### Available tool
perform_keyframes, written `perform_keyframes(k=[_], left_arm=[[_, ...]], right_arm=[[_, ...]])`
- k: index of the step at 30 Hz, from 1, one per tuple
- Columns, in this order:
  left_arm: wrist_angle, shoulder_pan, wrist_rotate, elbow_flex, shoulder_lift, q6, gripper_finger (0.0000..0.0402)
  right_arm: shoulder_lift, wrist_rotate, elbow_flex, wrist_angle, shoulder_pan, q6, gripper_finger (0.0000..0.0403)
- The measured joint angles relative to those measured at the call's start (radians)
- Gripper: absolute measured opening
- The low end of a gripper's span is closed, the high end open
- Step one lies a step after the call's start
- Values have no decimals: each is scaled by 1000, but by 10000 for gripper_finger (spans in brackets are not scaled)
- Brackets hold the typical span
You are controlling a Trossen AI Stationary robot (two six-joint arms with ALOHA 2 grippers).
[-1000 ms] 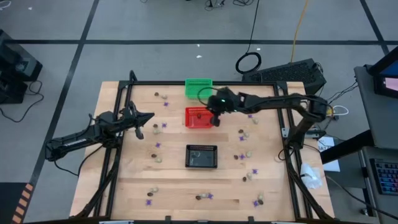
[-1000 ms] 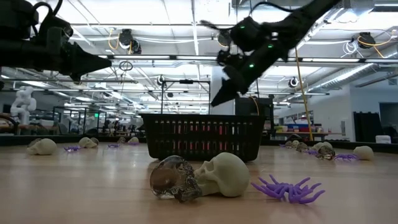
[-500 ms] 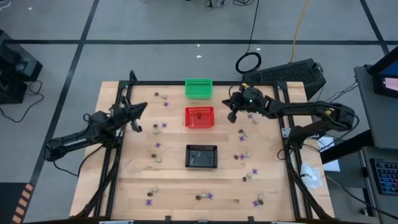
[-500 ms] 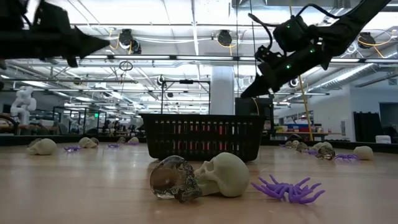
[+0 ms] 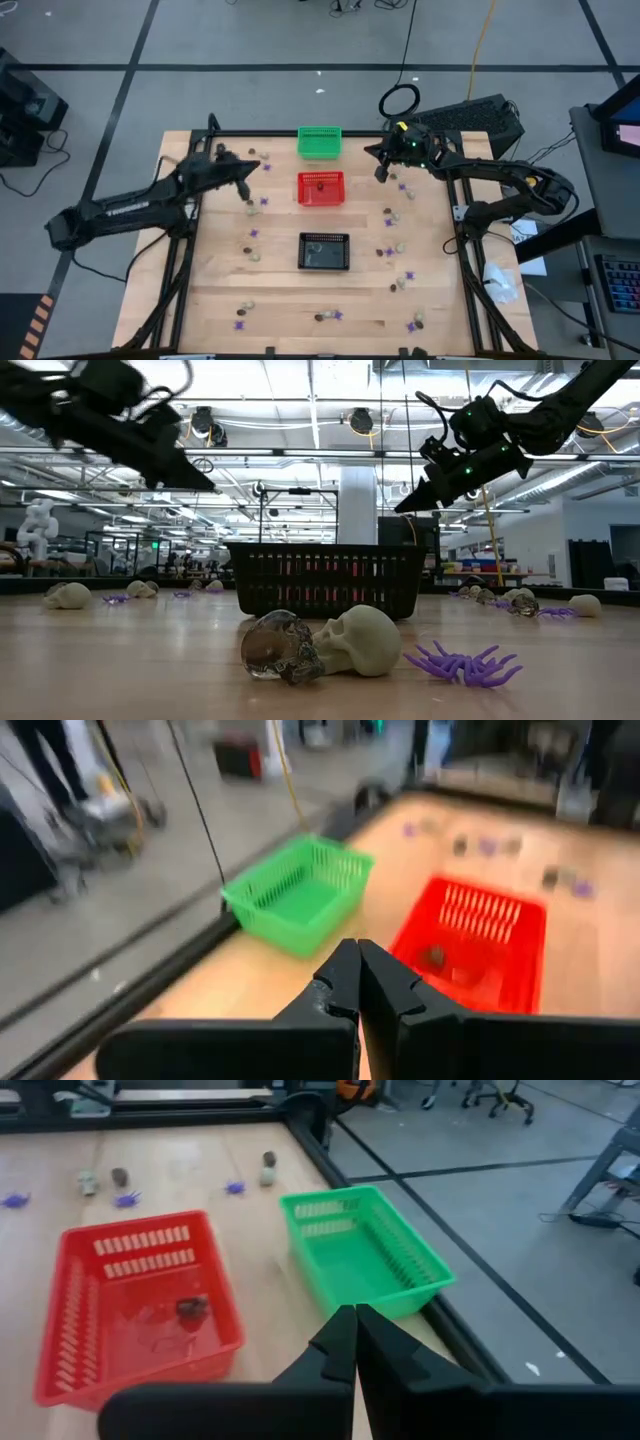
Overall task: Sort Halloween decoration
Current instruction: Put the white skull toy into the green basket
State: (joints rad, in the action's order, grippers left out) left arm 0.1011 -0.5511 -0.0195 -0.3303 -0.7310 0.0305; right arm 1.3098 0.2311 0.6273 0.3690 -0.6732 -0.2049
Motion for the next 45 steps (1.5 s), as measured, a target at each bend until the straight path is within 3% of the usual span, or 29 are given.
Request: perform_keyframes(k=[4,10,18,26,36,45], left_arm=[[-188,-83,-87,-175,-219,83,0],[-495,-153,-105,-420,-508,263,0],[-792,-162,-99,-645,-742,501,0],[-799,-162,157,-708,-878,606,0],[-773,-165,127,-753,-978,690,6],[-748,-166,168,-755,-998,683,123]], right_arm=[[0,36,0,1,-32,-5,0],[-7,37,0,3,-58,-21,0],[-30,38,0,-24,-60,-19,0],[-34,38,1,-72,-58,16,0],[-34,38,1,-102,-26,37,0],[-34,38,1,-100,-22,22,0]])
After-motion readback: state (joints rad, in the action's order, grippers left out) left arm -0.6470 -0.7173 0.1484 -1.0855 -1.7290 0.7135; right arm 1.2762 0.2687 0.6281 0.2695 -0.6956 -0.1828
